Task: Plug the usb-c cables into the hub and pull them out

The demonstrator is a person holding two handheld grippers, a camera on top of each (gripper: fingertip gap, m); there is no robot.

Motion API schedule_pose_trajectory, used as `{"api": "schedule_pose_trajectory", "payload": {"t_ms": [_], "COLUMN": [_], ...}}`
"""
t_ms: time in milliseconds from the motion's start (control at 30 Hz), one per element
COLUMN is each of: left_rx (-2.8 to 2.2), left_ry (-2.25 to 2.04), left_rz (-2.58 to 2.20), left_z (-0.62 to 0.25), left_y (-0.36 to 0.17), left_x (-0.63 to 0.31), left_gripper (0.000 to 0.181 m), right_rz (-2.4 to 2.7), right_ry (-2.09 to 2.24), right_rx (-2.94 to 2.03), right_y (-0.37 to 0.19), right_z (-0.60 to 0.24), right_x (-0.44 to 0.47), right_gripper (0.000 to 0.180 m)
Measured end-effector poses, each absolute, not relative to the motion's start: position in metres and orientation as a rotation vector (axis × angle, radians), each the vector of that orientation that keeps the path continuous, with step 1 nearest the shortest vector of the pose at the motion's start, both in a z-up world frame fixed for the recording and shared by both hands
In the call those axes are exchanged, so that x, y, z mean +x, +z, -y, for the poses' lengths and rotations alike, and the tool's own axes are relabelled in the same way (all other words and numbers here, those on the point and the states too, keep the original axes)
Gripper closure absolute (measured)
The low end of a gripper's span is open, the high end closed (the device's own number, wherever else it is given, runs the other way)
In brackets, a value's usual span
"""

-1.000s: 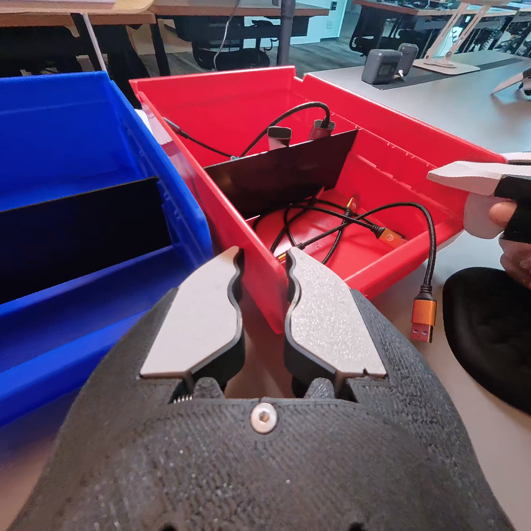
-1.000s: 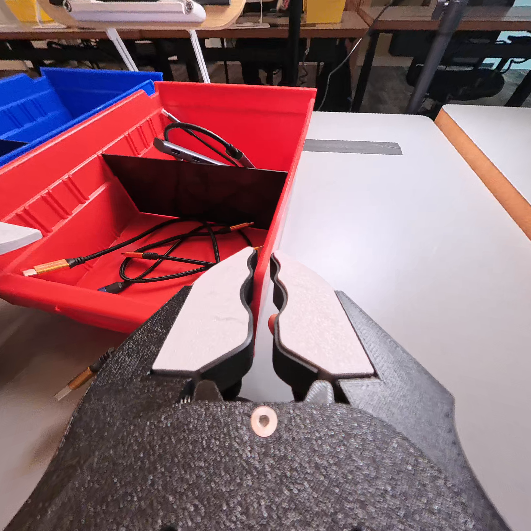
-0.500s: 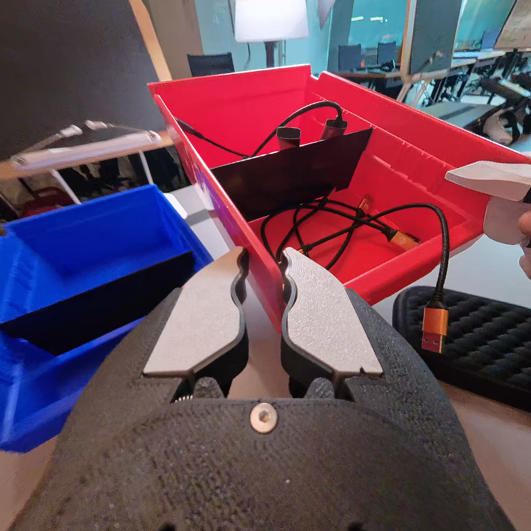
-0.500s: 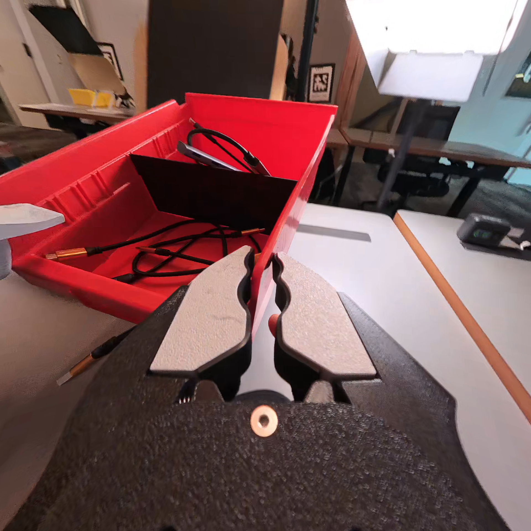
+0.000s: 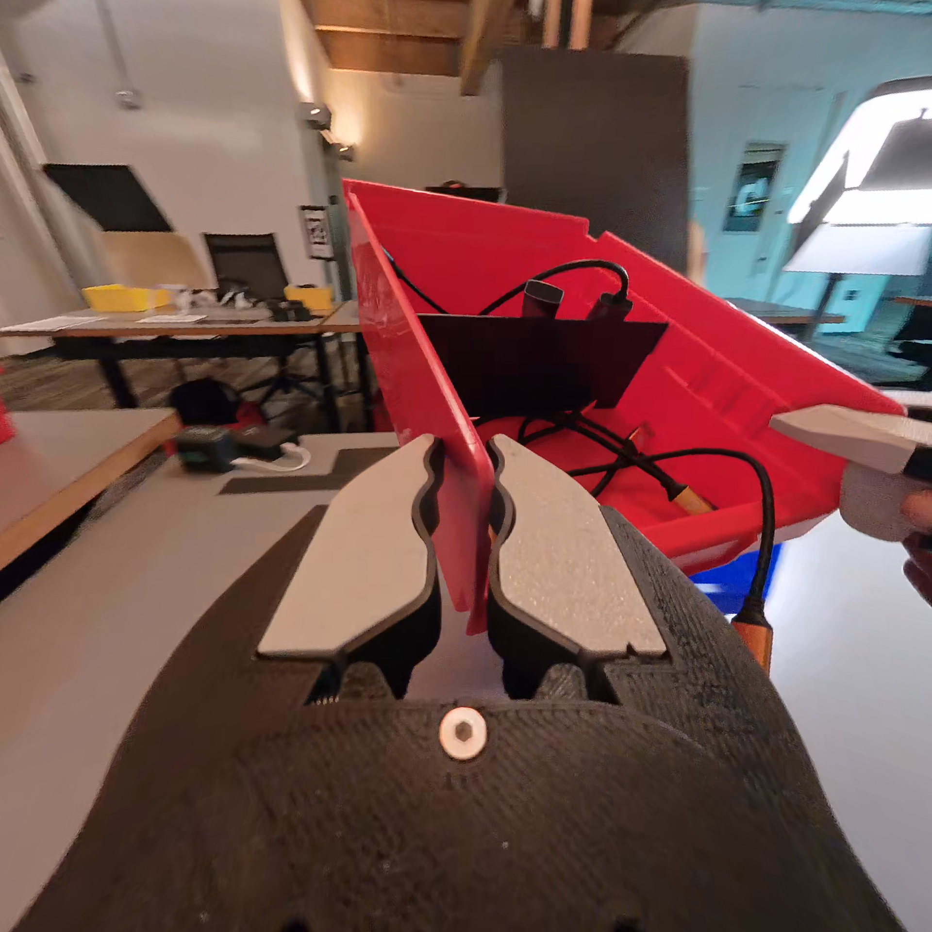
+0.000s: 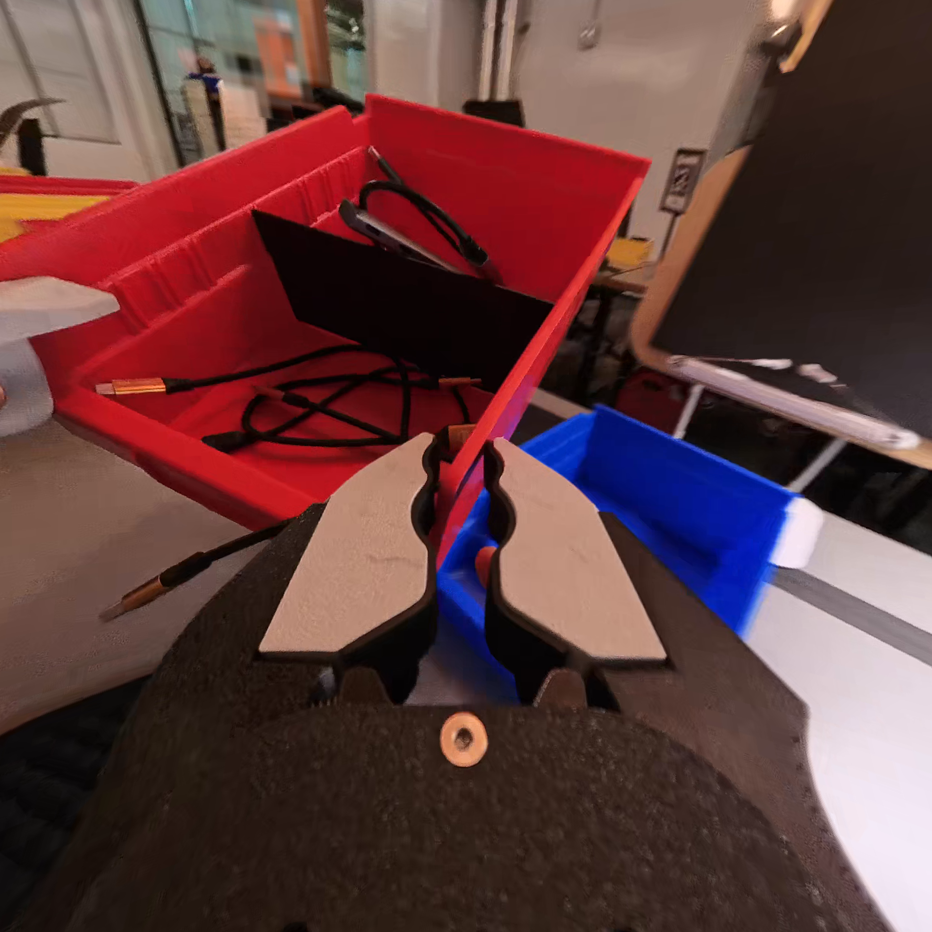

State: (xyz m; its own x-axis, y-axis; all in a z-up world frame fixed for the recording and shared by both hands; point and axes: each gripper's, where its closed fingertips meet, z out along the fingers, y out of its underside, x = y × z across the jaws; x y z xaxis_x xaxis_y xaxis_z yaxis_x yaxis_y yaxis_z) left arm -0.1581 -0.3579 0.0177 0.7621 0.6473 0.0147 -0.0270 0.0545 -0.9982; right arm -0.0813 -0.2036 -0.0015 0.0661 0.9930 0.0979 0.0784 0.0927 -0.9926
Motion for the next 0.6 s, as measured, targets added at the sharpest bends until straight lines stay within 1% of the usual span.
{"api": "schedule_pose_trajectory", "payload": {"t_ms": [33, 200, 367, 400, 433, 467, 533, 600], "left_rx": [-1.450, -1.553, -1.610, -1.626, -1.632, -1.647, -1.692, -1.696], "left_ry": [0.572, 0.600, 0.502, 0.506, 0.490, 0.433, 0.290, 0.269], "left_rz": [0.579, 0.722, 0.858, 0.894, 0.915, 0.913, 0.864, 0.800], "left_z": [0.373, 0.422, 0.422, 0.421, 0.418, 0.411, 0.396, 0.392], "left_y": [0.010, -0.050, -0.119, -0.132, -0.142, -0.148, -0.155, -0.144], "left_x": [-0.173, -0.234, -0.267, -0.272, -0.274, -0.273, -0.265, -0.257], "left_gripper": [0.165, 0.167, 0.167, 0.168, 0.171, 0.170, 0.153, 0.143], "right_rz": [1.290, 1.449, 1.621, 1.611, 1.630, 1.670, 1.764, 1.871], "right_ry": [1.073, 1.119, 1.019, 1.045, 1.007, 0.962, 0.987, 1.039], "right_rx": [-1.237, -1.346, -1.433, -1.384, -1.372, -1.349, -1.336, -1.312], "right_y": [-0.013, -0.090, -0.164, -0.164, -0.164, -0.163, -0.158, -0.147], "right_z": [0.217, 0.263, 0.272, 0.273, 0.269, 0.265, 0.262, 0.257], "right_x": [-0.099, -0.164, -0.173, -0.172, -0.170, -0.167, -0.154, -0.132], "right_gripper": [0.163, 0.161, 0.158, 0.159, 0.158, 0.158, 0.156, 0.149]}}
